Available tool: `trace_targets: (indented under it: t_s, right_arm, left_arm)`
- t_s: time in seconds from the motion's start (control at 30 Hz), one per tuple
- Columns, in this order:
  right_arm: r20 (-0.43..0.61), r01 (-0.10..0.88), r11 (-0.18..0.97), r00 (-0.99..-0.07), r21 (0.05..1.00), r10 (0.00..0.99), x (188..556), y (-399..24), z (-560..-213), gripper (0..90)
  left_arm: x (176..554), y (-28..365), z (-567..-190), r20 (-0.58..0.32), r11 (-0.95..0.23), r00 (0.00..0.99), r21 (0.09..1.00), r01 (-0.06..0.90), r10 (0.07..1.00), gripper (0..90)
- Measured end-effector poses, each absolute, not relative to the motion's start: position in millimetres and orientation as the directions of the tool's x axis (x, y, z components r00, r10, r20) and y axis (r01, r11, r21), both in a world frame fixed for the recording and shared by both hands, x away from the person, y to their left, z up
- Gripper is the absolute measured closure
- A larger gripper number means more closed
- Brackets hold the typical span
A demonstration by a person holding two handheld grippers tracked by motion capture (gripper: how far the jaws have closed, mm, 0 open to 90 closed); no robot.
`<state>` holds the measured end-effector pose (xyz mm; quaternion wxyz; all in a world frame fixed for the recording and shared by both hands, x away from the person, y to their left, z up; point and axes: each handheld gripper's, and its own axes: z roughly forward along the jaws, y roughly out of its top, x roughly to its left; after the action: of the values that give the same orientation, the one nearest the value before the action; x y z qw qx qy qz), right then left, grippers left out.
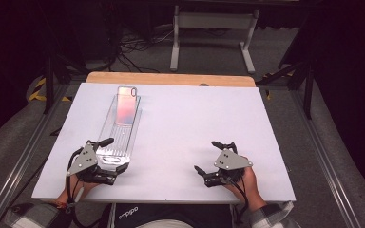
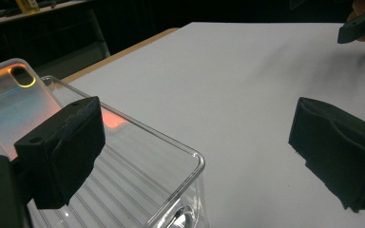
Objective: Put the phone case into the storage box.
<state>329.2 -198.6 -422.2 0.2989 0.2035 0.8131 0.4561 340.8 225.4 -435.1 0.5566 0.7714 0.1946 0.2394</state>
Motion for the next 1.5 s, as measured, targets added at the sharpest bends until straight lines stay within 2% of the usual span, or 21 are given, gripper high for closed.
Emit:
trace_targets:
  t_s: [0.4,1.5]
  right_arm:
    - [-0.311,0.066,0.522,-0.737,0.851,0.6,329.2,-193.5,-424.6,7.0]
    - [-0.328,0.066,0.547,-0.738,0.834,0.59,329.6,-191.6,-426.8,8.2]
  left_arm:
    - [340.7,228.4,-434.8,0.139,-0.288,0.807,0.957,0.04,0.573,5.1]
    - [339.4,222.9,-435.0,0.171,-0.322,0.809,0.947,0.023,0.563,5.5]
